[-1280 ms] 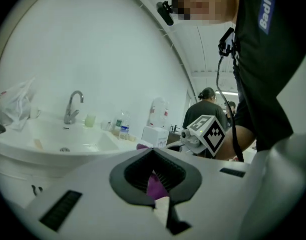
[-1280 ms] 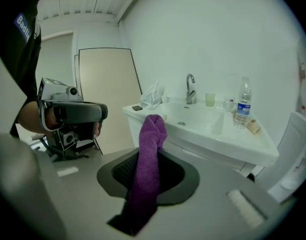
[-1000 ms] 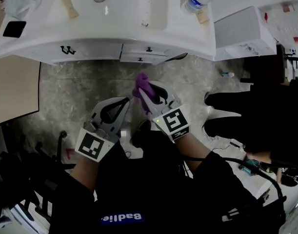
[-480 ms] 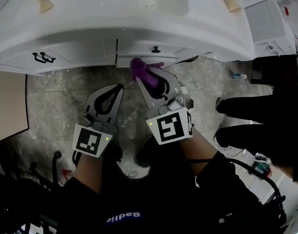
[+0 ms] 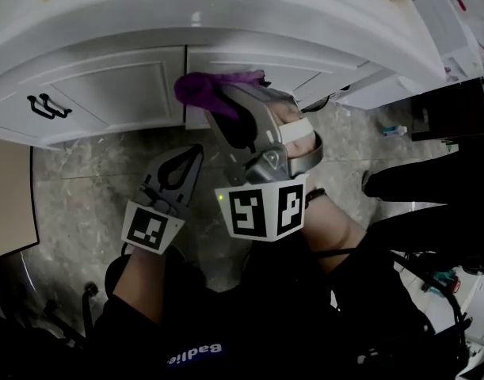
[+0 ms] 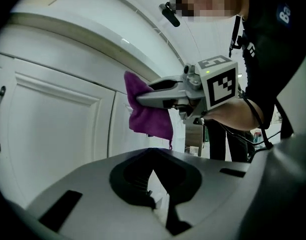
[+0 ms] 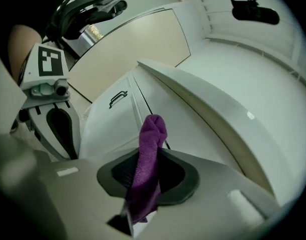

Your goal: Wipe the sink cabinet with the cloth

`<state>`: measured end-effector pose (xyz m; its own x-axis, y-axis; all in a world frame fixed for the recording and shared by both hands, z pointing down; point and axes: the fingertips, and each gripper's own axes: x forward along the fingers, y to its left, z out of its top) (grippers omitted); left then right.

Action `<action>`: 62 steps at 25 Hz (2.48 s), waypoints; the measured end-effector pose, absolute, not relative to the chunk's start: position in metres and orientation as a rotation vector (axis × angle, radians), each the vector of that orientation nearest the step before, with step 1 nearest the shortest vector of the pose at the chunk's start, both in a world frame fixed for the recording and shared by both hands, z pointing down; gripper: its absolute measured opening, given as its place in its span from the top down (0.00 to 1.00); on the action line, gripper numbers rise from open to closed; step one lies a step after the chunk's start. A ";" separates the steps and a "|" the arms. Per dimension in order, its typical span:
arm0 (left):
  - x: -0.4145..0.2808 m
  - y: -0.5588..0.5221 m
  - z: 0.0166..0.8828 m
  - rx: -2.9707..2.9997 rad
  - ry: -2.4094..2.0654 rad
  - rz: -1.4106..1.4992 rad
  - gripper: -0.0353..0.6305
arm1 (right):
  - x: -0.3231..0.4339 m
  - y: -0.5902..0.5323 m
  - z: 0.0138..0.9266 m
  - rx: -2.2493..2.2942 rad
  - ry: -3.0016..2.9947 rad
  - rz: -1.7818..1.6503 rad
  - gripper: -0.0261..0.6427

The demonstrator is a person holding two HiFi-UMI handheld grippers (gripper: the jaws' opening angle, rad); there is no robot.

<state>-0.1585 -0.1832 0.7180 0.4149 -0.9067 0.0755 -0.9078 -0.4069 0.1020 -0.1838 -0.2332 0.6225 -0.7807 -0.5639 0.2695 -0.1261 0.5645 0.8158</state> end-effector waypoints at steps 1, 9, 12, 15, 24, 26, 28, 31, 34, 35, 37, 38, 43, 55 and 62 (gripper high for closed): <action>-0.161 -0.182 0.719 2.540 -1.635 0.010 0.96 | -0.188 -0.235 0.620 0.561 -2.261 -1.186 0.85; -0.179 -0.179 0.696 2.591 -1.683 -0.049 0.96 | -0.208 -0.258 0.615 0.606 -2.049 -1.371 0.85; -0.178 -0.178 0.699 2.611 -1.658 -0.045 0.96 | -0.209 -0.267 0.618 0.609 -1.984 -1.413 0.85; -0.179 -0.183 0.703 2.619 -1.651 -0.043 0.96 | -0.200 -0.272 0.622 0.622 -1.936 -1.450 0.85; -0.159 -0.199 0.709 2.665 -1.560 -0.046 0.96 | -0.130 -0.307 0.630 0.701 -1.808 -1.470 0.85; -0.152 -0.202 0.711 2.676 -1.537 -0.039 0.96 | -0.108 -0.317 0.631 0.726 -1.785 -1.457 0.85; -0.144 -0.205 0.713 2.688 -1.512 -0.039 0.96 | -0.084 -0.328 0.632 0.753 -1.757 -1.447 0.85; -0.132 -0.207 0.716 2.713 -1.464 -0.025 0.96 | -0.042 -0.348 0.633 0.800 -1.702 -1.429 0.85; -0.128 -0.208 0.718 2.708 -1.443 -0.020 0.96 | -0.011 -0.363 0.633 0.841 -1.660 -1.404 0.85; -0.127 -0.208 0.716 2.712 -1.441 -0.020 0.96 | -0.003 -0.367 0.632 0.859 -1.651 -1.387 0.85; -0.124 -0.207 0.716 2.726 -1.435 -0.007 0.96 | 0.007 -0.371 0.629 0.905 -1.648 -1.336 0.85; -0.122 -0.207 0.716 2.729 -1.430 0.001 0.96 | 0.007 -0.368 0.628 0.922 -1.659 -1.316 0.85; -0.124 -0.207 0.720 2.721 -1.433 0.012 0.96 | -0.076 -0.303 0.626 0.769 -1.840 -1.425 0.85; -0.178 -0.193 0.723 2.604 -1.588 -0.014 0.96 | -0.203 -0.269 0.674 0.493 -1.888 -1.541 0.85; -0.164 -0.203 0.732 2.617 -1.531 -0.001 0.96 | -0.139 -0.305 0.674 0.565 -1.822 -1.507 0.85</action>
